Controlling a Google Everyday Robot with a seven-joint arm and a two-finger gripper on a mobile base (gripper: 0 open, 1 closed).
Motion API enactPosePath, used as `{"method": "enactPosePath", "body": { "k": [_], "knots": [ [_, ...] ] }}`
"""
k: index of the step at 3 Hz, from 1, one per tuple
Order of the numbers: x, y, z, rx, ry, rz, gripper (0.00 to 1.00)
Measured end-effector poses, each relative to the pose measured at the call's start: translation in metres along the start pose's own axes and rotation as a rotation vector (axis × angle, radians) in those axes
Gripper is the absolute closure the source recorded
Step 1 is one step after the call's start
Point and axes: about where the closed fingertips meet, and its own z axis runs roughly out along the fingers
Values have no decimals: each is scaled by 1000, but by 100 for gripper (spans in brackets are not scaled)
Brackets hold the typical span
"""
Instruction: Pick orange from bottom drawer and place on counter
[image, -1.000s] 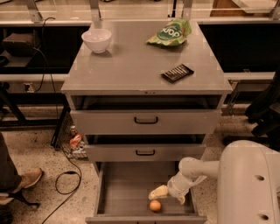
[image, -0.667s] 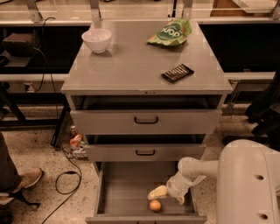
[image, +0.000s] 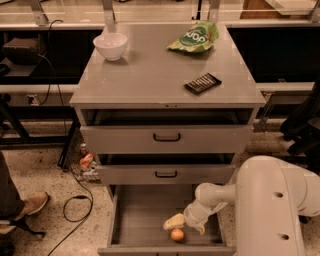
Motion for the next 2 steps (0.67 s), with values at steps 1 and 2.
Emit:
{"method": "enactPosePath", "body": {
  "k": [1,2],
  "knots": [
    [-6,10,15,10,-6,-3,0],
    [-10,17,35,45,-3,1,0]
  ]
}}
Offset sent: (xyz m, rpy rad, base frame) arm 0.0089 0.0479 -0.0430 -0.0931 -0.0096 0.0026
